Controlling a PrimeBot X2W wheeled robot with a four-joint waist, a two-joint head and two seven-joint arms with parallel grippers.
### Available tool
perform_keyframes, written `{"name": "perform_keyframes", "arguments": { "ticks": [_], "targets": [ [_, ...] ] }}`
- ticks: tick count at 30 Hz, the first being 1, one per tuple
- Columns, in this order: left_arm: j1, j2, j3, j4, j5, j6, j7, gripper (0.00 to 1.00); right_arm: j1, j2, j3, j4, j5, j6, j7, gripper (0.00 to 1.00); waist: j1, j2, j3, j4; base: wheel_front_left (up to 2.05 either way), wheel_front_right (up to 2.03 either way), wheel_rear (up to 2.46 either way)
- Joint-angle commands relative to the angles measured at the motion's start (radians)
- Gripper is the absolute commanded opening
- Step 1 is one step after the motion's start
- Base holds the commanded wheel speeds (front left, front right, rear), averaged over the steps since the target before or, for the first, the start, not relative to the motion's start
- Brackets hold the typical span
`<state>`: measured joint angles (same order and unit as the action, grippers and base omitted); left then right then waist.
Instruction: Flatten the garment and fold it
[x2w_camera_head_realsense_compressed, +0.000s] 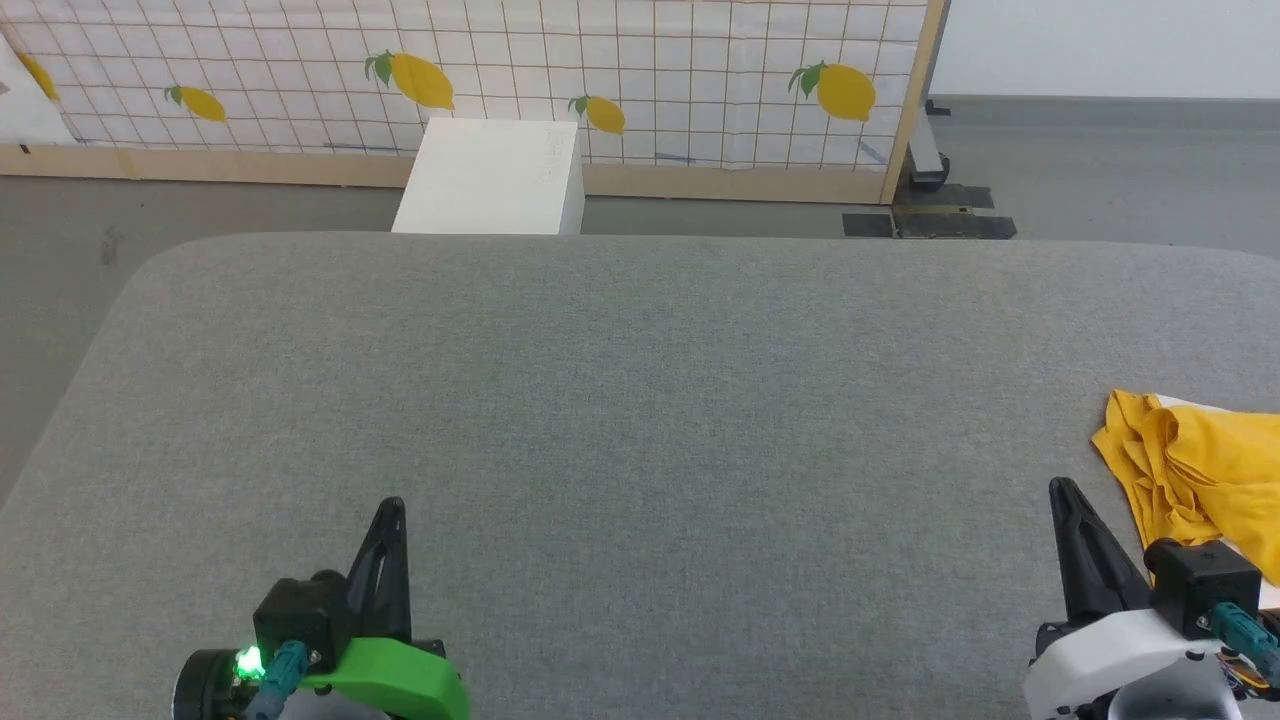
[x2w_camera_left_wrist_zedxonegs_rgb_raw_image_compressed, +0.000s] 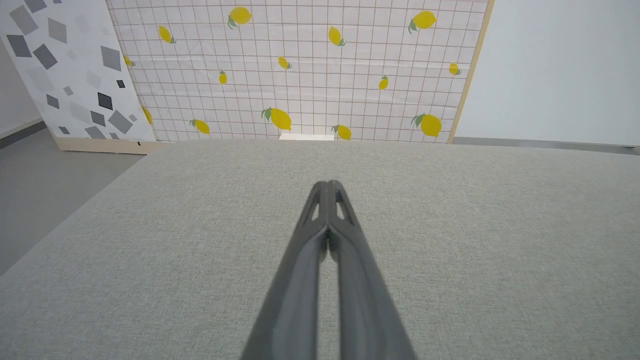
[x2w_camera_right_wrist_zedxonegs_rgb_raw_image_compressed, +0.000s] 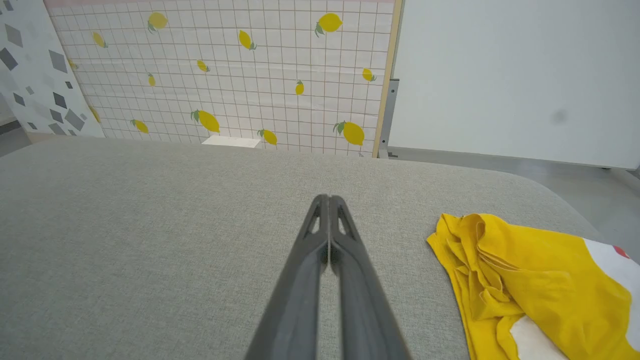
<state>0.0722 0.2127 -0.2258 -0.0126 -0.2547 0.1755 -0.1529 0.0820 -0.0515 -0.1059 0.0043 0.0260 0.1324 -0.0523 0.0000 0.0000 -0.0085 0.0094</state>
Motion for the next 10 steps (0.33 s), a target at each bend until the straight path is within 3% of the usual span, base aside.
{"name": "perform_keyframes", "arguments": {
  "ticks": [1,10],
  "targets": [
    [-0.022,-0.012,0.014,0.002,0.022,-0.009,0.007,0.00,-0.016,0.001,0.005,-0.002,-0.006,-0.001,0.003,0.00,0.0000,0.0000,0.000,0.000,0.00,0.00,0.00],
    [-0.028,-0.030,0.039,0.003,0.050,-0.029,0.024,0.00,-0.024,0.001,0.017,-0.002,-0.008,-0.001,0.009,0.00,0.0000,0.0000,0.001,-0.001,0.00,0.00,0.00]
  ]
}}
